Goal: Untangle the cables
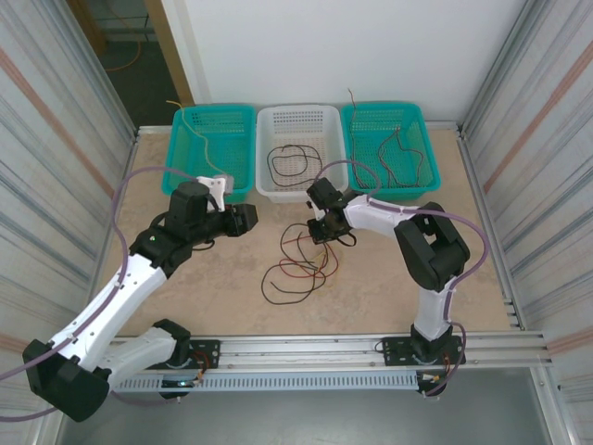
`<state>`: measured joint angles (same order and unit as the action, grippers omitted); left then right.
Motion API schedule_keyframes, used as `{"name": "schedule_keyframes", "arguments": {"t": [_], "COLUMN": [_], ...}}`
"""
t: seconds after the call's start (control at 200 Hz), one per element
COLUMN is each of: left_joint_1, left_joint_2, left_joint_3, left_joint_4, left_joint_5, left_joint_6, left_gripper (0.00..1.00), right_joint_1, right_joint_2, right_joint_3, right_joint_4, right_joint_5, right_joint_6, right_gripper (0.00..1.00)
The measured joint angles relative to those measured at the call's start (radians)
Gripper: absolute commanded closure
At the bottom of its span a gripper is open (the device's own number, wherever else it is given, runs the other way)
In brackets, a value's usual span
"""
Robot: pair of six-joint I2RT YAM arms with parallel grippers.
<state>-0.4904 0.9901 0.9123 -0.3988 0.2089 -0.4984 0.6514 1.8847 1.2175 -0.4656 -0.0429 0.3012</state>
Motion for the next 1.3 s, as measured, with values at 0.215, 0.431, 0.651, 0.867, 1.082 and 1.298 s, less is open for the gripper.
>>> {"name": "schedule_keyframes", "arguments": {"t": [0.215, 0.431, 0.651, 0.867, 1.082, 1.298], "left_joint_1": [0.0, 0.0, -0.015, -0.059, -0.059, -0.059], "left_joint_2": [0.003, 0.01, 0.024, 0.029, 0.031, 0.057], "left_joint_3": [0.0, 0.0, 0.0, 0.013, 0.022, 0.036], "left_joint_4": [0.008, 0.056, 0.216, 0.341, 0.402, 0.476], "left_joint_5": [0.0, 0.001, 0.061, 0.083, 0.068, 0.08], "left_joint_6": [0.0, -0.005, -0.003, 0.024, 0.022, 0.003], "left_gripper": [0.38, 0.31, 0.21, 0.21, 0.37, 0.79], "right_joint_1": [0.068, 0.141, 0.147, 0.147, 0.145, 0.14], "right_joint_2": [-0.161, -0.418, -0.549, -0.61, -0.659, -0.675], "right_joint_3": [-0.031, -0.03, 0.062, 0.163, 0.195, 0.213], "right_joint_4": [-0.006, -0.021, -0.041, -0.04, -0.013, -0.001], "right_joint_5": [0.048, 0.067, 0.068, 0.069, 0.021, -0.019], "right_joint_6": [-0.008, -0.021, -0.026, -0.026, -0.026, -0.026], "right_gripper": [0.97, 1.0, 1.0, 1.0, 0.98, 0.98]}}
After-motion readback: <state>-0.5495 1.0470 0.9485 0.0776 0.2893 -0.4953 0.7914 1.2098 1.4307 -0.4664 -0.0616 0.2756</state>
